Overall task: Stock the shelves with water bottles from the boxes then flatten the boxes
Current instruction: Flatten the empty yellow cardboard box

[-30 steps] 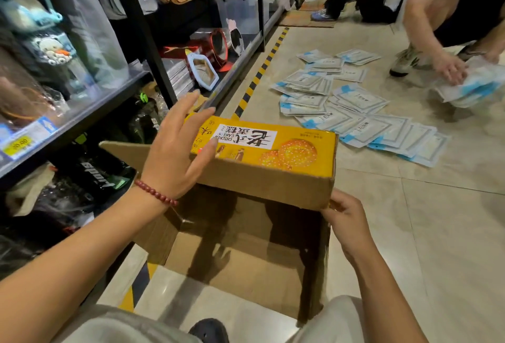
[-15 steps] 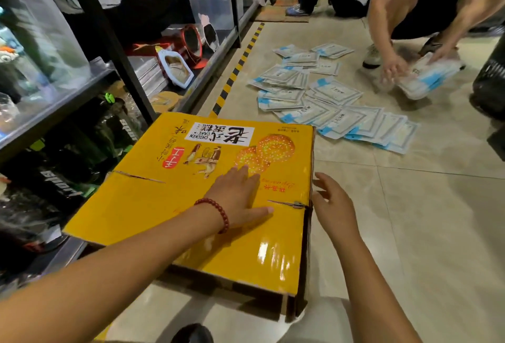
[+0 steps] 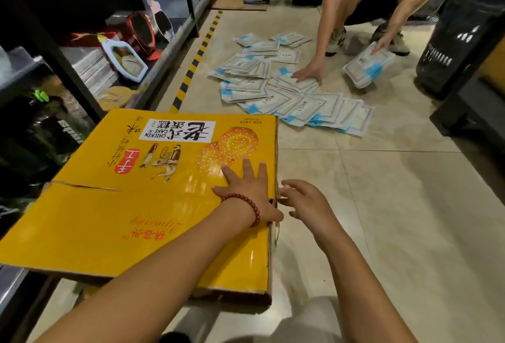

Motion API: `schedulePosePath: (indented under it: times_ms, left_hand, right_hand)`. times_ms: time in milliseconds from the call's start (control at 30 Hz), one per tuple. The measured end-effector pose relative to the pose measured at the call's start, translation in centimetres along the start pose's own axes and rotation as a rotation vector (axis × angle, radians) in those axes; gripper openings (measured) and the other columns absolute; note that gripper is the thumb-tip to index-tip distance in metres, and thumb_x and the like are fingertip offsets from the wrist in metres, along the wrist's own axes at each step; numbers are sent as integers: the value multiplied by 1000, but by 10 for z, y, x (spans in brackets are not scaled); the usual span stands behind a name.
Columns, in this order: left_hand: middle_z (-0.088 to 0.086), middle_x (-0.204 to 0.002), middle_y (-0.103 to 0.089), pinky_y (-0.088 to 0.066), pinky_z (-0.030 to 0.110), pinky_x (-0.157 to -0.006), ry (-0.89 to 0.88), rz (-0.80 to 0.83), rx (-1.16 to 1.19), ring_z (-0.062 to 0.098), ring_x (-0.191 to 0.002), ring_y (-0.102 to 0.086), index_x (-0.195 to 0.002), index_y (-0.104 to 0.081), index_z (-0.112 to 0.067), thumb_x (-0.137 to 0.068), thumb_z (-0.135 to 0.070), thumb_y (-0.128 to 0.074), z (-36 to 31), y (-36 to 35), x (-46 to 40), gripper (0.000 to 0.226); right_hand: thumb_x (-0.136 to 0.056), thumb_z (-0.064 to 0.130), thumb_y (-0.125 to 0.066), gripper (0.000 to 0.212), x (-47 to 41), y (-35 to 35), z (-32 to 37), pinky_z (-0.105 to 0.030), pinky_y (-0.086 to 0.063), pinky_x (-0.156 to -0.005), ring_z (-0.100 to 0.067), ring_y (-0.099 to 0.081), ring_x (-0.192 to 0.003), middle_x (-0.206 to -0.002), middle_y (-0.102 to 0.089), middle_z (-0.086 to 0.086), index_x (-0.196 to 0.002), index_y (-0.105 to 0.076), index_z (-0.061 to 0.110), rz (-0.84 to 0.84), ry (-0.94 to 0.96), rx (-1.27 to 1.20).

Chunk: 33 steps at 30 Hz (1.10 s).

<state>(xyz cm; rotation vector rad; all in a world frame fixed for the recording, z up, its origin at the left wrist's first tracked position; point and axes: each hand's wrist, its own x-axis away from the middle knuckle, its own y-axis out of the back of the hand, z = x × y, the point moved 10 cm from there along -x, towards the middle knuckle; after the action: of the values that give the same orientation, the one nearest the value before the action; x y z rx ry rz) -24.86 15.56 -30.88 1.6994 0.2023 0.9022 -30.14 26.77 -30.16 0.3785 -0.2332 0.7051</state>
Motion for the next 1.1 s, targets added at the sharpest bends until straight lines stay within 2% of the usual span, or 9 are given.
schedulePosePath:
  times_ms: [67, 200, 400, 467, 567, 700, 800, 967, 1100]
  left_hand:
    - [6, -157, 20, -20, 74, -100, -28, 16, -11, 54, -136, 15, -149, 15, -29, -73, -61, -66, -4, 0, -1, 115]
    - [5, -157, 18, -21, 73, -101, -49, 14, -9, 54, -137, 14, -149, 13, -31, -73, -59, -67, -6, -2, 1, 114]
    - [4, -158, 17, -24, 71, -102, -154, 61, -98, 55, -137, 12, -149, 14, -31, -73, -57, -67, -14, -8, 13, 114]
    - [4, -157, 18, -23, 71, -103, -185, 67, -119, 55, -136, 12, -149, 14, -31, -72, -56, -68, -19, -12, 20, 115]
    - [6, -157, 21, -22, 71, -102, -265, 77, -189, 57, -135, 13, -148, 17, -32, -72, -57, -68, -37, -21, 33, 117]
    - [5, -156, 23, -19, 72, -102, -413, 94, -297, 58, -134, 18, -148, 17, -31, -70, -58, -70, -55, -38, 51, 120]
    - [0, -156, 23, -18, 71, -103, -537, 123, -355, 53, -136, 18, -147, 16, -36, -69, -53, -74, -55, -39, 58, 120]
    - [-9, -155, 25, -25, 61, -106, -680, 174, -546, 44, -140, 17, -145, 21, -38, -70, -48, -76, -23, -22, 40, 123]
    - [-17, -144, 38, -20, 57, -113, -648, 227, -623, 38, -140, 24, -128, 36, -44, -70, -53, -76, 20, -19, 24, 126]
  right_hand:
    - [-96, 24, -48, 31, -1, 10, 4, -26, -46, -87, -12, -60, -104, -117, -64, 0, -126, -55, 21, -66, 62, 84]
    - [-94, 17, -48, 33, 3, 29, 5, -16, -43, -68, -16, -64, -91, -89, -65, 4, -127, -55, 20, -204, 105, 80]
    - [-94, 13, -49, 33, 1, 48, -1, -15, -43, -65, -17, -63, -86, -77, -57, 12, -126, -56, 16, -321, 107, 104]
    - [-94, 15, -50, 33, -1, 49, 1, -17, -41, -68, -10, -59, -85, -89, -62, 9, -127, -55, 15, -336, 112, 134]
    - [-93, 17, -54, 36, -5, 48, 6, -22, -39, -82, -14, -57, -105, -123, -61, -3, -129, -54, 13, -345, 140, 187]
    - [-91, 15, -55, 45, -8, 57, 9, -22, -34, -87, -23, -48, -121, -134, -51, -9, -135, -47, 11, -425, 164, 246]
    - [-89, 15, -57, 60, -6, 71, 9, -27, -28, -103, -26, -34, -134, -145, -39, -13, -144, -35, 8, -497, 162, 275]
    - [-69, 40, -51, 84, -4, 80, 2, -40, -23, -111, -30, -26, -139, -150, -33, -13, -145, -31, 9, -545, 137, 242]
    - [-86, 32, -63, 82, -11, 76, -3, -42, -19, -113, -27, -16, -144, -157, -19, -9, -150, -17, 12, -504, 116, 234]
